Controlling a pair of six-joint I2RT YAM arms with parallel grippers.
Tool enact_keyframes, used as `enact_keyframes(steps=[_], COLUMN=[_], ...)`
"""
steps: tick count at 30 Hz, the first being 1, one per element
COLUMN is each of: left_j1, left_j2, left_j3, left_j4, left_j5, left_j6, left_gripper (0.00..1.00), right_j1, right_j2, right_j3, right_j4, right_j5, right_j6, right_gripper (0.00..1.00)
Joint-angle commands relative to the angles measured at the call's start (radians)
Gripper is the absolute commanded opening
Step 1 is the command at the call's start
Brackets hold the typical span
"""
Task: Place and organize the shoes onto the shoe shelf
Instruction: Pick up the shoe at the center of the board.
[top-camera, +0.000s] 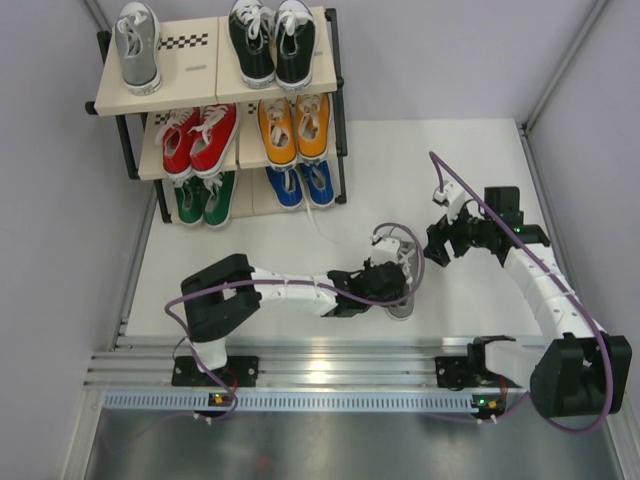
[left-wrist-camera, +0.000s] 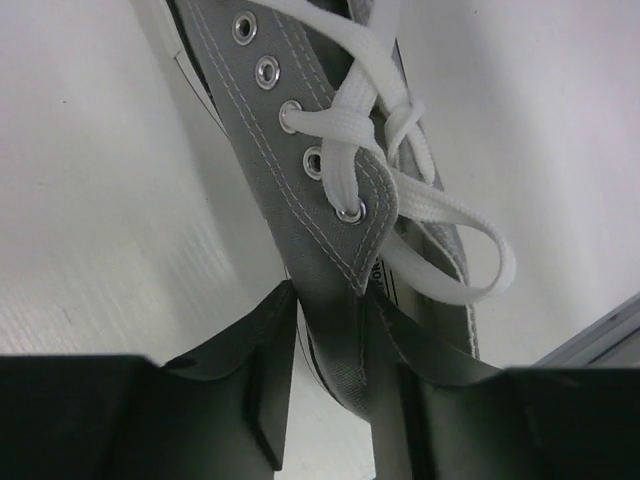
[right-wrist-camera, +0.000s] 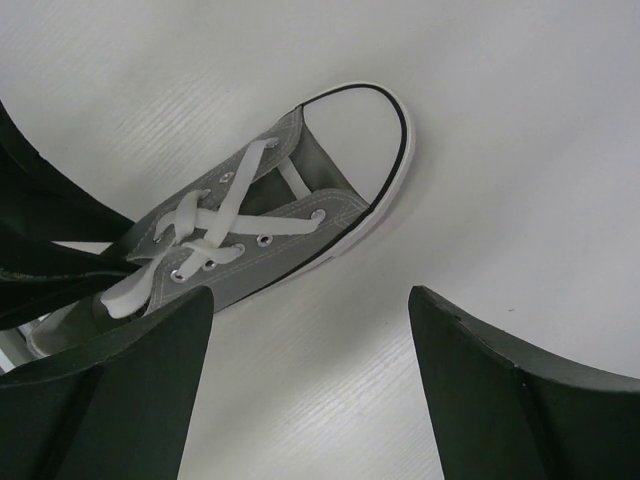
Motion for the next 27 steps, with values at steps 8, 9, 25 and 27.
enact_keyframes(steps=[8, 9, 25, 27], left_j1=[-0.028, -0.031, -0.045, -0.045], left_j2=[-0.054, -0.081, -0.572, -0.595], left_j3=[-0.032, -0.049, -0.322, -0.327], left_j4=[0.107, 0.119, 0.149, 0.150], left_j5=[-0.103, -0.106, -0.057, -0.057], left_j6=[0.164, 0.170, 0.144, 0.146], left_gripper=[0.00, 0.00, 0.00, 0.00], right_j1=[-0.011, -0.013, -0.047, -0.044], right_j2=[-0.028, -0.028, 0.107, 0.110], right_j3=[-0.002, 0.000, 0.105, 0.113], right_j4=[0.036, 0.038, 0.107, 0.111], right_j5=[-0.043, -0.055, -0.372, -0.370], right_j6=[0.016, 0.034, 0.403, 0.421], right_gripper=[0.79, 0.80, 0.99, 0.99])
